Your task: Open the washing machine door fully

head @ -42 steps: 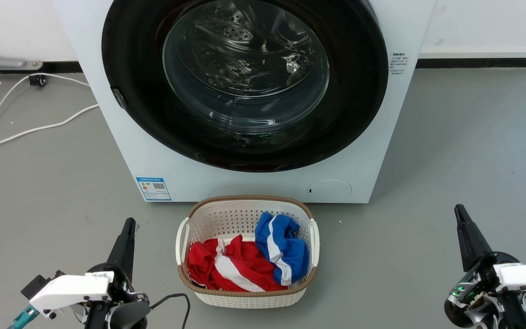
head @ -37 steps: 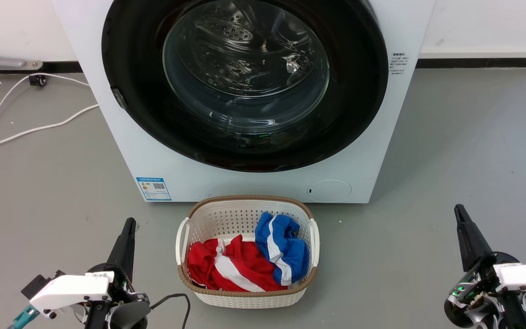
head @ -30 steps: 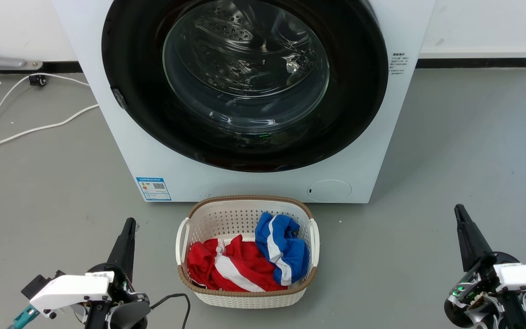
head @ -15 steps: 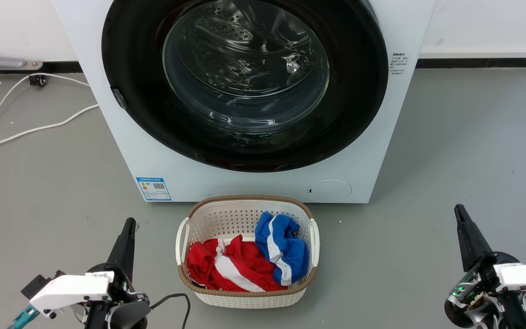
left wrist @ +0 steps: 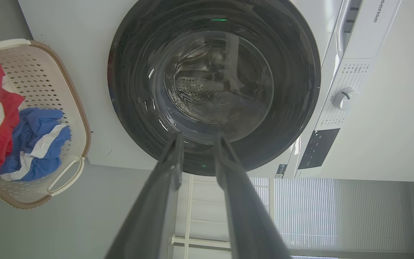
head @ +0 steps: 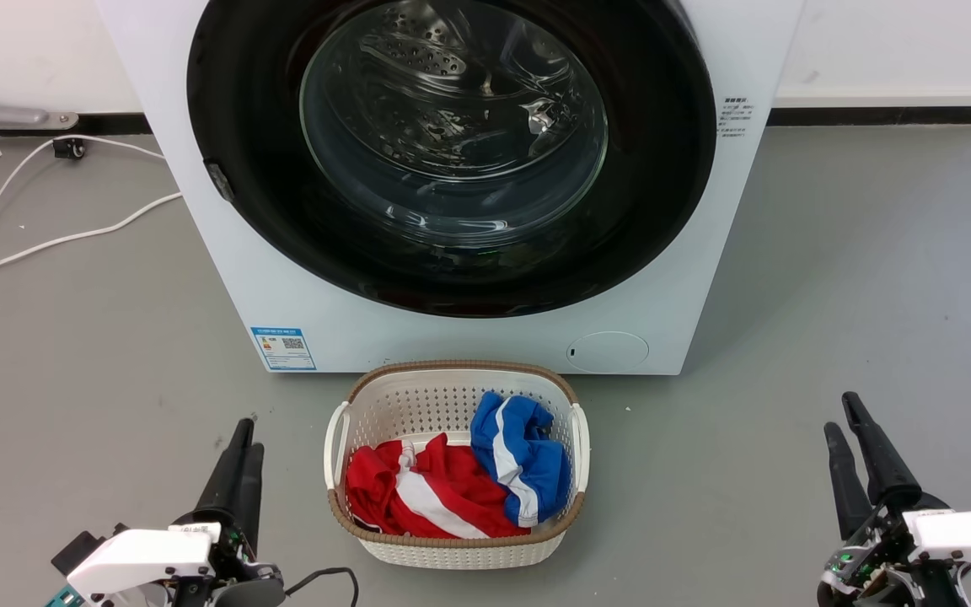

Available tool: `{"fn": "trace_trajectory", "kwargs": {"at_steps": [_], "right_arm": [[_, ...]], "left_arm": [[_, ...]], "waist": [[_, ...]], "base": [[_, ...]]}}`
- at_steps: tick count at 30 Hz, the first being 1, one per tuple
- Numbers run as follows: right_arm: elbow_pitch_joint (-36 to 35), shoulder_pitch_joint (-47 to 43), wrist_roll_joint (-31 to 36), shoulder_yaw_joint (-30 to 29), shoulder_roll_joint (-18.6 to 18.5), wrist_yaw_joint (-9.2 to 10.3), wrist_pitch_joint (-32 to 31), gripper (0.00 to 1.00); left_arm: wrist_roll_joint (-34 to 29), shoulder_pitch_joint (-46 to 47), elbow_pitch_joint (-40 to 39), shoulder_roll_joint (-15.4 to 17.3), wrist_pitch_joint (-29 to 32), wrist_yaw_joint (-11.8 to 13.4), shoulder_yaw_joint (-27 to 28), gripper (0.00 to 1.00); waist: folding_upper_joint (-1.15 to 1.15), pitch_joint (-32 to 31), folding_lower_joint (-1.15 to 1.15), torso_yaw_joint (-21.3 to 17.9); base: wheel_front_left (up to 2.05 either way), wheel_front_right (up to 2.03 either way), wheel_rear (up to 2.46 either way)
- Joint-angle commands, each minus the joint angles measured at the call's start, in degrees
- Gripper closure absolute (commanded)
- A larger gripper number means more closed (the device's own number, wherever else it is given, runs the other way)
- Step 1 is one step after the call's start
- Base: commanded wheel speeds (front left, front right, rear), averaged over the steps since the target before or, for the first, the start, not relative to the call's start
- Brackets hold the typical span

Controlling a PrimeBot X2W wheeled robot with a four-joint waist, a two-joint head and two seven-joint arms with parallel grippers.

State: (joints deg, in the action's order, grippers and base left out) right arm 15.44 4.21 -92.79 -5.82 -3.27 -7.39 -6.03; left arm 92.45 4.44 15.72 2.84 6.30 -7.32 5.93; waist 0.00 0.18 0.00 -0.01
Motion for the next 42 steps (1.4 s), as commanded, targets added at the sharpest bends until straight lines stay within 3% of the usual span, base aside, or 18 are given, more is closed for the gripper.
{"fn": "trace_trajectory", "kwargs": {"at_steps": [1, 12, 21, 33, 42], "right_arm": [[-1.32, 0.53, 0.37, 0.44, -0.05, -0.02, 0.68, 0.0], [-2.64, -0.98, 5.8, 1.99, -0.33, -0.03, 3.89, 0.0], [-4.85, -1.73, 18.28, 2.58, -1.04, -0.04, 6.1, 0.0], [-8.73, -3.69, 42.18, 3.51, -0.94, -0.06, 7.75, 0.0], [-10.93, -4.87, 51.25, 3.17, -0.52, -0.07, 7.28, 0.0]], "left_arm": [[-0.43, 0.81, -1.37, 0.12, -0.63, -0.06, -0.75, 0.0], [-3.71, 0.75, -3.3, 0.22, -3.93, -0.08, -4.21, 0.0], [-14.99, 0.89, -5.48, 0.54, -6.18, -0.1, -5.46, 0.0], [-38.34, 0.23, -6.84, 2.39, -9.69, -0.13, -8.28, 0.0], [-46.85, 0.44, -6.8, 3.49, -11.38, -0.15, -10.08, 0.0]], "waist": [[0.0, 0.02, 0.0, -0.02], [0.0, 0.01, 0.0, 0.04], [0.0, 0.0, 0.0, 0.11], [0.0, -0.23, 0.0, 0.11], [0.0, -0.29, 0.0, 0.4]], "base": [[0.0, 0.0, 0.0], [0.0, 0.0, 0.0], [0.0, 0.0, 0.0], [0.0, 0.0, 0.0], [0.0, 0.0, 0.0]]}}
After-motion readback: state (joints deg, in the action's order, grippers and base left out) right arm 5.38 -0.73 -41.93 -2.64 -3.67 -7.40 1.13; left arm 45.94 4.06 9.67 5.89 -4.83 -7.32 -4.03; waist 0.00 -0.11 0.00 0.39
